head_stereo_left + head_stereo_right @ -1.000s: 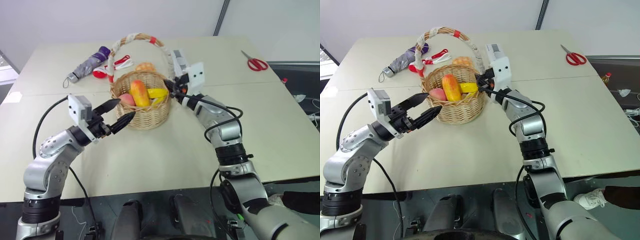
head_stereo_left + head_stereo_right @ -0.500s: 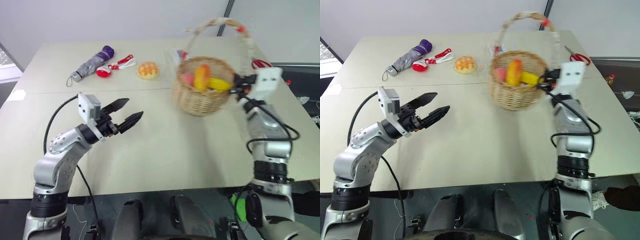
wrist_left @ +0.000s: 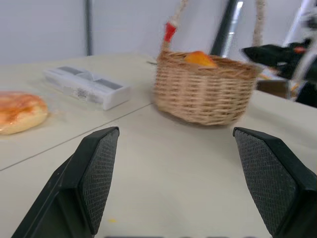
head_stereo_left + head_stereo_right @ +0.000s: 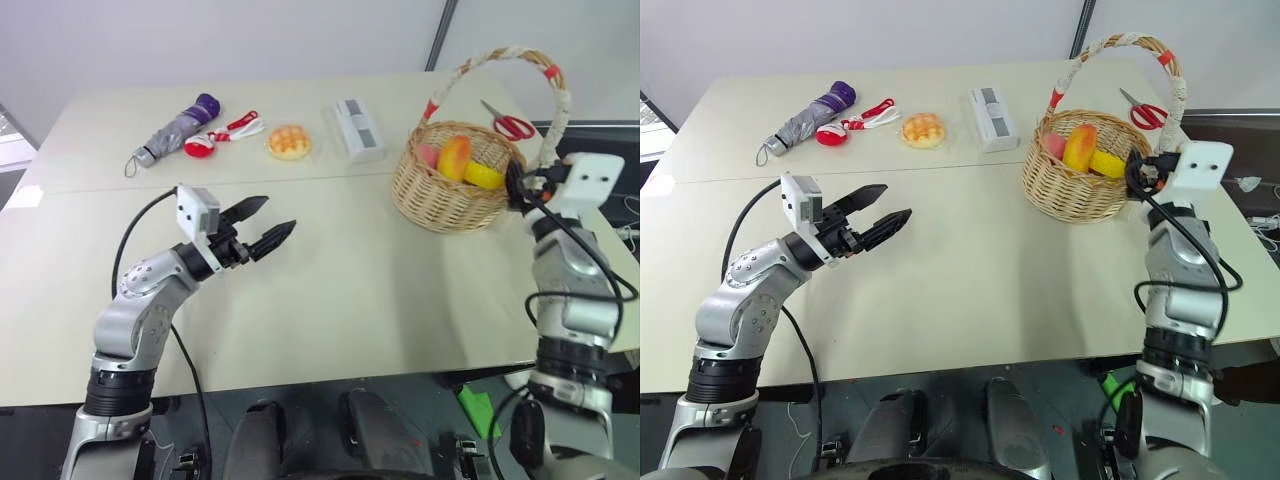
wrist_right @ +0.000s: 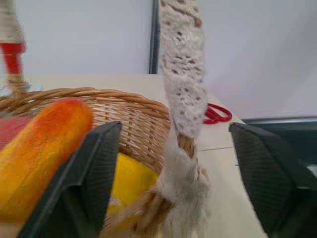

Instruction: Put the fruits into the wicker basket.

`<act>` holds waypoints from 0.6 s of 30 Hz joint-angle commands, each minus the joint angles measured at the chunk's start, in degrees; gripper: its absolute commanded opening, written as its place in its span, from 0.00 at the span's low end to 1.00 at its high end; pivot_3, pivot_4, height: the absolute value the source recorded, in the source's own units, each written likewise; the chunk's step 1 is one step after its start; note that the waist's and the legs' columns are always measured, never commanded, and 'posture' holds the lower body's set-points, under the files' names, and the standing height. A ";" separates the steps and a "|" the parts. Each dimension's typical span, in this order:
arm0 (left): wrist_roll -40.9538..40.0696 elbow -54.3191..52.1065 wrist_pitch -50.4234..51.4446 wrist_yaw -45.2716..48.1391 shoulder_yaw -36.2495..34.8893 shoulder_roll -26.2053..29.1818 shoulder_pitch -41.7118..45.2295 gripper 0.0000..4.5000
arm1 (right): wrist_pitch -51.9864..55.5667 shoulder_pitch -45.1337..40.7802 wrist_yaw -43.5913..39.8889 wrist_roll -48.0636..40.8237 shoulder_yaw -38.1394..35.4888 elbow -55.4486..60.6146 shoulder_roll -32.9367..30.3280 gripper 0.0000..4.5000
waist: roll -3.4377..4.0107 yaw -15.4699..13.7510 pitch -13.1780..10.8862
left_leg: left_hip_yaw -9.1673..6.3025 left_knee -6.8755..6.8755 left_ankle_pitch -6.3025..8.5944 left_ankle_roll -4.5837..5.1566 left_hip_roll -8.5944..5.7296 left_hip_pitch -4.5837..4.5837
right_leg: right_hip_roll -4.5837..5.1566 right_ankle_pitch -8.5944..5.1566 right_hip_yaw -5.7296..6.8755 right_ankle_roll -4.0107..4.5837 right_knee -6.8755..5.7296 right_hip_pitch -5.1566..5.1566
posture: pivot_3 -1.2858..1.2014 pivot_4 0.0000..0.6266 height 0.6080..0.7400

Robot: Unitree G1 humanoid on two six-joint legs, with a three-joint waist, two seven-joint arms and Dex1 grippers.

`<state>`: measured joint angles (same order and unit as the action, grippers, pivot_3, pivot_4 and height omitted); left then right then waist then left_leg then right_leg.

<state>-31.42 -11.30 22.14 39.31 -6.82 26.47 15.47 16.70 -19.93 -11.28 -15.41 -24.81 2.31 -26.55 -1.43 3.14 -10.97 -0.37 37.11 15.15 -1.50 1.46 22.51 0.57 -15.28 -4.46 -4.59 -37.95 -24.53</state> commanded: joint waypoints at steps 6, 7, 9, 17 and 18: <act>5.60 4.13 -6.30 -3.86 -6.26 1.17 -7.61 0.88 | 2.77 14.33 -21.35 -7.71 8.53 14.50 -6.33 0.81 | -0.01 0.13 0.00 | 0.07 0.03 0.02 0.04 0.09 -0.11 | -0.03 0.00 -0.03 -0.01 0.01 0.04 | 0.52 0.24 1.00; 6.11 4.47 -6.83 -4.02 -6.34 1.18 -8.08 0.88 | 2.80 14.44 -22.60 -7.78 10.35 15.25 -6.27 0.81 | 0.00 0.24 0.00 | 0.07 0.05 0.02 0.04 0.12 -0.12 | -0.04 0.00 -0.03 -0.01 0.00 0.05 | 0.52 0.24 1.00; 6.95 5.05 -7.50 -4.56 -6.71 1.11 -9.44 0.88 | 2.26 13.61 -25.17 -6.88 16.06 15.92 -5.13 0.81 | 0.00 0.31 0.00 | 0.07 0.07 0.02 0.03 0.11 -0.16 | -0.07 0.00 -0.03 0.00 -0.03 0.07 | 0.52 0.24 1.00; 7.48 2.93 -7.42 -6.94 -7.27 0.29 -12.75 0.88 | -1.88 7.24 -26.00 -2.13 25.17 7.60 0.09 0.81 | -0.03 -0.66 0.00 | 0.03 0.06 0.02 0.03 0.08 -0.08 | 0.05 0.00 0.01 -0.01 0.00 0.08 | 0.52 0.24 1.00; 7.31 2.39 -6.91 -7.27 -7.31 0.34 -13.16 0.88 | -2.27 6.50 -26.12 -1.91 25.46 6.51 0.46 0.81 | -0.03 -0.74 0.00 | 0.03 0.06 0.02 0.03 0.07 -0.07 | 0.08 0.00 0.01 -0.01 0.02 0.08 | 0.52 0.24 1.00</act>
<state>-24.14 -6.29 15.64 32.47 -12.80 26.79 2.50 16.20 -12.45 -37.06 -17.70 0.89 9.07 -26.29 -1.45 2.40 -10.97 -0.34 37.17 15.17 -1.48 1.52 22.44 0.68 -15.28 -4.45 -4.60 -37.93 -24.45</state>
